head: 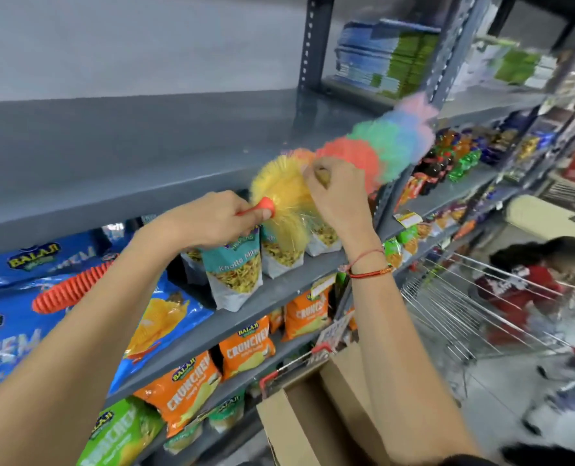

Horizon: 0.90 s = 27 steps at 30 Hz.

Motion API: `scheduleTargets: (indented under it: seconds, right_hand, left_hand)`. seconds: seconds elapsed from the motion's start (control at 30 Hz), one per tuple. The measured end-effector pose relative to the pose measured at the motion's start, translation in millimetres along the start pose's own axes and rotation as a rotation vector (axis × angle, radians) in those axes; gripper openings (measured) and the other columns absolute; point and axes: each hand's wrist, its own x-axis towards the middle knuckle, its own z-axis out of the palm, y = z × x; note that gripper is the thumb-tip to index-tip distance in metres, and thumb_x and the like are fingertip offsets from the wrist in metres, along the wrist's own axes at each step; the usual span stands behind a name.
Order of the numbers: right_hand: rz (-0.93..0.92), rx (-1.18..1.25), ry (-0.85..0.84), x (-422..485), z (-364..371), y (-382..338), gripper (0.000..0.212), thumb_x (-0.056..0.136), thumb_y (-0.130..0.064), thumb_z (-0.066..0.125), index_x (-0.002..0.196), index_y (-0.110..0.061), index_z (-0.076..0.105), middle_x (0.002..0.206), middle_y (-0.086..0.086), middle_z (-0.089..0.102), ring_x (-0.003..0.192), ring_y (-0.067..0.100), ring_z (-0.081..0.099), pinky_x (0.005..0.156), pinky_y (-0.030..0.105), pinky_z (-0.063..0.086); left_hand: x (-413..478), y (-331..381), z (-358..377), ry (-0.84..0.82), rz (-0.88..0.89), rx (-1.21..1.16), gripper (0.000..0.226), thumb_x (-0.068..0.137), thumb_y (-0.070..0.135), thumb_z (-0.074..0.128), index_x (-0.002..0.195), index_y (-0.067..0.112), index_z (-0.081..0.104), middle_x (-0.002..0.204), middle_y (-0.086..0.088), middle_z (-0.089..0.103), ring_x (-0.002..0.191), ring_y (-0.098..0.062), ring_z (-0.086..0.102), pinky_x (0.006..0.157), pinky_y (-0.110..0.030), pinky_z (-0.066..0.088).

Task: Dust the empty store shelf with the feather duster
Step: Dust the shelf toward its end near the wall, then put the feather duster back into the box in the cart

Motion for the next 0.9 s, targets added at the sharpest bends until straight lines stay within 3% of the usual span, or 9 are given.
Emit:
scheduleTargets:
  seconds: [0.17, 0.27, 0.33, 0.4, 0.47, 0.6, 0.67, 0.73, 0.9]
  right_hand:
    - [-0.082, -0.036, 0.098, -28.1, 6.6, -4.1, 0.022, 0.094, -0.021, 0.054, 0.098, -0.006, 0.07, 0.093, 0.013, 0.073, 0.094, 0.03, 0.056, 0.08, 0.031, 0.034]
    - [-0.065, -0.104, 0.102, -47.9, 18.4, -0.4, 0.025, 0.093, -0.028, 0.053, 0.094, -0.012, 0.072, 0.089, 0.007, 0.074, 0.092, 0.027, 0.056, 0.079, 0.032, 0.038]
    - [-0.01, -0.085, 0.024, -63.2, 30.0, 9.1, 0.026, 0.094, -0.029, 0.053, 0.093, -0.012, 0.072, 0.086, 0.006, 0.074, 0.088, 0.027, 0.057, 0.078, 0.032, 0.041]
    - [0.07, -0.07, -0.091, -80.2, 44.6, 25.6, 0.029, 0.095, -0.03, 0.052, 0.089, -0.009, 0.071, 0.082, 0.008, 0.074, 0.082, 0.028, 0.061, 0.078, 0.033, 0.047]
    - [0.165, -0.056, -0.188, -100.7, 58.8, 48.5, 0.03, 0.094, -0.029, 0.053, 0.082, -0.007, 0.07, 0.076, 0.012, 0.073, 0.074, 0.029, 0.064, 0.069, 0.038, 0.053]
    - [0.433, -0.134, -0.402, -147.4, 88.4, 103.8, 0.019, 0.089, -0.02, 0.056, 0.091, -0.007, 0.068, 0.091, 0.02, 0.072, 0.092, 0.037, 0.065, 0.079, 0.04, 0.052]
    - [0.577, -0.141, -0.462, -170.9, 100.9, 127.0, 0.022, 0.09, -0.021, 0.055, 0.095, -0.002, 0.066, 0.099, 0.027, 0.068, 0.099, 0.041, 0.061, 0.082, 0.043, 0.049]
    - [0.673, -0.147, -0.502, -194.0, 109.5, 145.9, 0.025, 0.092, -0.02, 0.053, 0.098, 0.002, 0.064, 0.104, 0.029, 0.066, 0.1, 0.042, 0.06, 0.081, 0.043, 0.046]
    - [0.896, -0.171, -0.505, -249.5, 119.8, 192.9, 0.029, 0.094, -0.023, 0.049, 0.095, 0.001, 0.065, 0.101, 0.024, 0.07, 0.094, 0.038, 0.064, 0.075, 0.041, 0.049]
  left_hand:
    - [-17.2, -14.1, 5.8, -0.044, -0.023, -0.121, 0.053, 0.083, 0.062, 0.04, 0.056, 0.019, 0.053, 0.032, 0.008, 0.047, 0.032, -0.003, 0.041, 0.045, -0.024, 0.034]
    - [-31.5, -23.8, 9.2, -0.217, 0.031, -0.069, 0.057, 0.067, 0.074, 0.034, 0.057, 0.022, 0.057, 0.034, 0.006, 0.043, 0.032, -0.006, 0.035, 0.044, -0.024, 0.032]
    - [-34.2, -23.8, 21.8, -0.336, 0.062, -0.018, 0.057, 0.064, 0.076, 0.032, 0.058, 0.027, 0.06, 0.04, 0.006, 0.049, 0.037, -0.005, 0.039, 0.048, -0.023, 0.037]
    - [-26.9, -21.9, 47.7, -0.412, 0.091, 0.05, 0.058, 0.076, 0.07, 0.034, 0.064, 0.021, 0.063, 0.051, 0.002, 0.057, 0.047, -0.007, 0.047, 0.055, -0.025, 0.041]
    - [-15.5, -20.9, 80.5, -0.442, 0.098, 0.127, 0.054, 0.09, 0.055, 0.04, 0.067, 0.011, 0.062, 0.051, -0.003, 0.048, 0.052, -0.018, 0.046, 0.058, -0.031, 0.035]
    - [9.5, -39.4, 142.7, -0.596, -0.034, 0.254, 0.054, 0.093, 0.05, 0.041, 0.061, 0.007, 0.047, 0.054, -0.006, 0.041, 0.059, -0.025, 0.045, 0.063, -0.034, 0.034]
    - [18.9, -49.1, 167.2, -0.661, -0.082, 0.334, 0.052, 0.092, 0.051, 0.042, 0.071, 0.007, 0.059, 0.069, -0.011, 0.058, 0.069, -0.029, 0.056, 0.068, -0.036, 0.042]
    - [25.7, -55.5, 194.1, -0.712, -0.072, 0.439, 0.051, 0.093, 0.049, 0.043, 0.101, 0.002, 0.064, 0.102, -0.017, 0.067, 0.096, -0.034, 0.062, 0.078, -0.038, 0.046]
    - [46.5, -59.5, 283.0, -0.865, -0.027, 0.594, 0.055, 0.095, 0.045, 0.042, 0.131, 0.005, 0.049, 0.139, -0.019, 0.049, 0.125, -0.032, 0.048, 0.101, -0.039, 0.039]
